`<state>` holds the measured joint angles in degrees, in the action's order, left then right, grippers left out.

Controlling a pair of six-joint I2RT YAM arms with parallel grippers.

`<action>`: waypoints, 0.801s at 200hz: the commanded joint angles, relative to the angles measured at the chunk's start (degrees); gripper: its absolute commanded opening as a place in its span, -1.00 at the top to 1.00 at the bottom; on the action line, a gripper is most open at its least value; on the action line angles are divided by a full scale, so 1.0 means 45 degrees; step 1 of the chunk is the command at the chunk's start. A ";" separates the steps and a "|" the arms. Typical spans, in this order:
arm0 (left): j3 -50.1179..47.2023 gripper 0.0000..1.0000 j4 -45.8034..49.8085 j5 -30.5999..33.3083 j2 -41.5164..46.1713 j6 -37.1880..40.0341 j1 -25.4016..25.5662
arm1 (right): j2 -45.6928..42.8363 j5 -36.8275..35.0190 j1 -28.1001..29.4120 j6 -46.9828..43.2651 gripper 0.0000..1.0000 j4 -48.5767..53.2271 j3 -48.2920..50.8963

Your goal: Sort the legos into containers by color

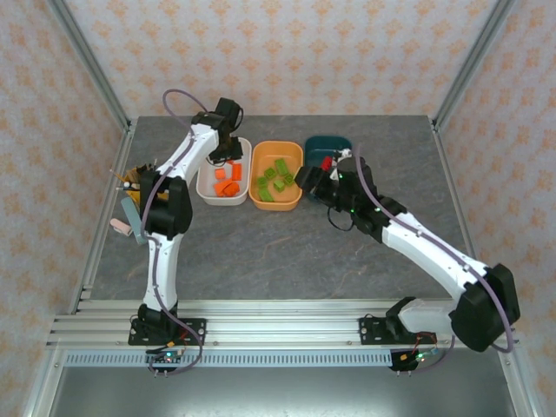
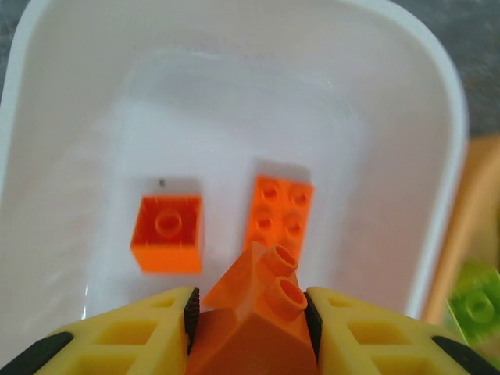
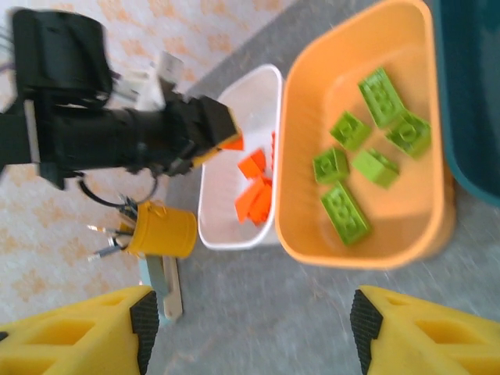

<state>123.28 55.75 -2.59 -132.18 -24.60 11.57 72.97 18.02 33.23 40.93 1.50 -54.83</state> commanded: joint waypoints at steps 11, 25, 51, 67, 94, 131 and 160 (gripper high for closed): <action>0.1546 0.22 0.0265 0.0602 -0.0978 -0.0352 -0.0485 | 0.0992 -0.0293 -0.0002 -0.0116 -0.37 -0.2238 -0.0695; 0.1943 0.21 0.0227 0.0557 -0.1467 -0.0362 -0.0634 | 0.1229 -0.0131 0.0002 -0.0076 -0.37 -0.2050 -0.0910; 0.2645 0.18 0.0454 0.0395 -0.2305 -0.0421 -0.0765 | 0.1277 -0.0079 0.0002 -0.0006 -0.37 -0.1688 -0.0885; 0.2682 0.10 0.0357 0.0197 -0.2508 -0.0527 -0.0799 | 0.1188 -0.0102 -0.0002 -0.0070 -0.37 -0.1549 -0.0824; 0.2821 -0.07 0.0395 -0.0044 -0.2473 -0.0791 -0.0765 | 0.1061 -0.0247 0.0007 -0.0409 -0.38 -0.0902 -0.0994; 0.2435 -0.23 0.0513 0.0309 -0.0912 -0.0767 -0.0481 | 0.0133 -0.1295 -0.0107 -0.1682 -0.40 0.0441 -0.1214; -0.0028 -0.50 -0.0292 0.0794 0.1931 -0.0912 -0.0049 | -0.1001 -0.2382 -0.0295 -0.3095 -0.47 0.1723 -0.1189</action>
<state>129.51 55.90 -2.09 -137.49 -27.33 9.30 73.63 13.34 32.62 34.26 3.49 -58.02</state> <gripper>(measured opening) 0.687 0.718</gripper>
